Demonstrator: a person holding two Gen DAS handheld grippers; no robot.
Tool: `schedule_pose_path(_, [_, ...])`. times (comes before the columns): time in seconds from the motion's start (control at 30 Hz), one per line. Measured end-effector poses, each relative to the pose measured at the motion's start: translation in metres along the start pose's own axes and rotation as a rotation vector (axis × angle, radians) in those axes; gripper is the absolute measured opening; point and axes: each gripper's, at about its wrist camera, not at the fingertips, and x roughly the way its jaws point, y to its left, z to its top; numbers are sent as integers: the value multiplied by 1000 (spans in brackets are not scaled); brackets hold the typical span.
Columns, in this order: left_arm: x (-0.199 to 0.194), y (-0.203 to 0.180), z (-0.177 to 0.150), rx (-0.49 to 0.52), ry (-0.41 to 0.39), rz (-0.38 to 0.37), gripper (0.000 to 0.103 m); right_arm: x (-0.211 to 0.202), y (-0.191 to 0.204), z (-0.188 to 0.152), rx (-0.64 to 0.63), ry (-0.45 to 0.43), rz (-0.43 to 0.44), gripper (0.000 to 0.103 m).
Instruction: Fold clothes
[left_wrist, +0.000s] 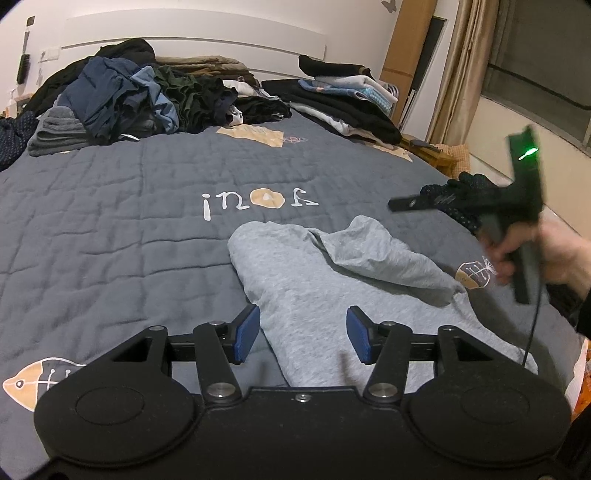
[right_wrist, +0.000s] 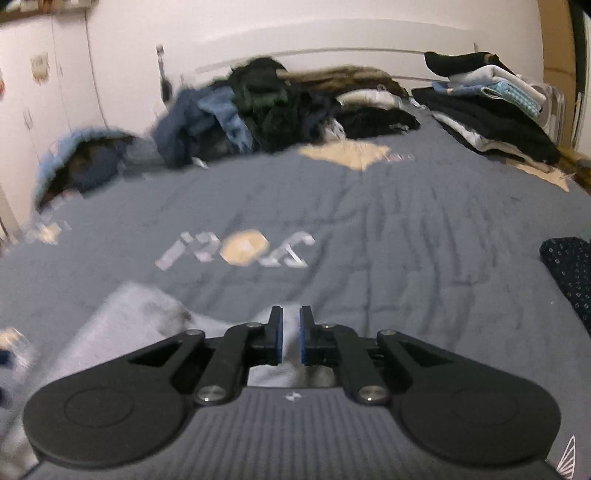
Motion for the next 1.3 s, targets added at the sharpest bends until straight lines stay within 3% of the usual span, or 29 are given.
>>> schedule_pose_path(0.03, [0,0,0,1,1,0,52,-7,6,2,-30,8,25,19])
schedule_pose_path(0.1, [-1,-1,0,4,1,-2,54,-21,24,1,-124,36,74,50])
schedule_pose_path(0.2, [-2,-4,0,8,0,-8,54,-28,55,-15,-325,70,136,56])
schedule_pose_path(0.27, [-3,-6,0,9,-2,-13,55,-26,54,-19,-321,74,125,58])
schedule_pose_path(0.43, [-4,-9,0,17,-9,-16,55,-18,48,-25,-290,81,89,57])
schedule_pose_path(0.47, [-3,-9,0,18,-8,-13,55,-17,47,-27,-283,82,82,53])
schedule_pose_path(0.57, [-2,-8,0,15,-4,-10,55,-13,43,-31,-264,86,60,14])
schedule_pose_path(0.67, [0,-8,0,13,0,-8,55,-10,31,-32,-204,88,44,12])
schedule_pose_path(0.87, [3,-10,-3,23,11,-8,55,-8,0,-32,-36,89,17,13])
schedule_pose_path(0.97, [4,-9,-3,25,18,-9,55,-6,-16,-31,48,89,4,20])
schedule_pose_path(1.07, [5,-8,-3,26,27,-27,55,-5,-32,-31,132,89,-9,34])
schedule_pose_path(1.3, [-10,-35,-13,151,32,-102,55,-43,-31,-46,226,66,-17,45])
